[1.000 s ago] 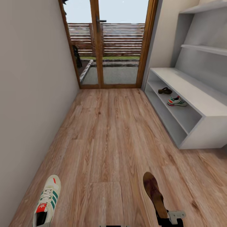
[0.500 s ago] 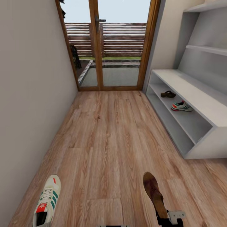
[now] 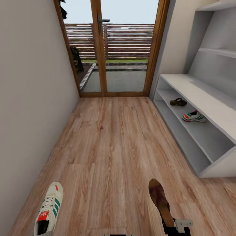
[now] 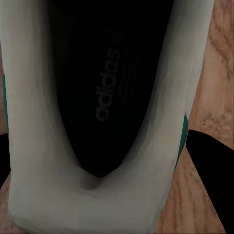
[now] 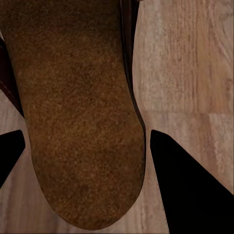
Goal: Pick up the two gym shoes and the two sandals from the corridor floor and place them onto the hallstand (shoe rack) in the corridor, making sure they are on the rack and not on the floor. Arrange them so the two gym shoes are next to each other and the two sandals are next to each other.
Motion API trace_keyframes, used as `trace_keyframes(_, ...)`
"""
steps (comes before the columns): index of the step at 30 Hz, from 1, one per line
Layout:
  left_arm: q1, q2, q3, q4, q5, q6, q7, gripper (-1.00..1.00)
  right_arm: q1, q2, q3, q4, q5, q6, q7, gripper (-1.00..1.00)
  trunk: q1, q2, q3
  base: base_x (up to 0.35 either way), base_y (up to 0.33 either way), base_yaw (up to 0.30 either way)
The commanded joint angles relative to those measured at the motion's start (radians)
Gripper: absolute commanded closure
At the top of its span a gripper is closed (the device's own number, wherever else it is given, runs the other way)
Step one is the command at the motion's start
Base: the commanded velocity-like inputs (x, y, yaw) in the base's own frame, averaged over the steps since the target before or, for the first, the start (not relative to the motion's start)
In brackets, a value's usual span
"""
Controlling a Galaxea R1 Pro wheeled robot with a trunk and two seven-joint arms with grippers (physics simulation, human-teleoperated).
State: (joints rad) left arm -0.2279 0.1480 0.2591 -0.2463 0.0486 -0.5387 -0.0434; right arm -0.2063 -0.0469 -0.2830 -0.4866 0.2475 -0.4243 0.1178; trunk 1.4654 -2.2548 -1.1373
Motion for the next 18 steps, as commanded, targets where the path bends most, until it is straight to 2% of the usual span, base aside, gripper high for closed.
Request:
trace_keyframes(1,-0.001,0.000,0.002,0.001,0.005,-0.003,-0.004,1.00,-0.001,0.001,-0.009,0.000,0.004,-0.004,0.010,1.00,0.000,0.000,-0.001,0.339,0.000,0.000)
trace_keyframes(18,-0.001,-0.001,0.002,0.001,0.005,-0.004,-0.004,1.00,-0.001,0.001,-0.008,0.000,0.004,-0.004,0.010,1.00,0.000,0.000,-0.001,0.338,0.000,0.000)
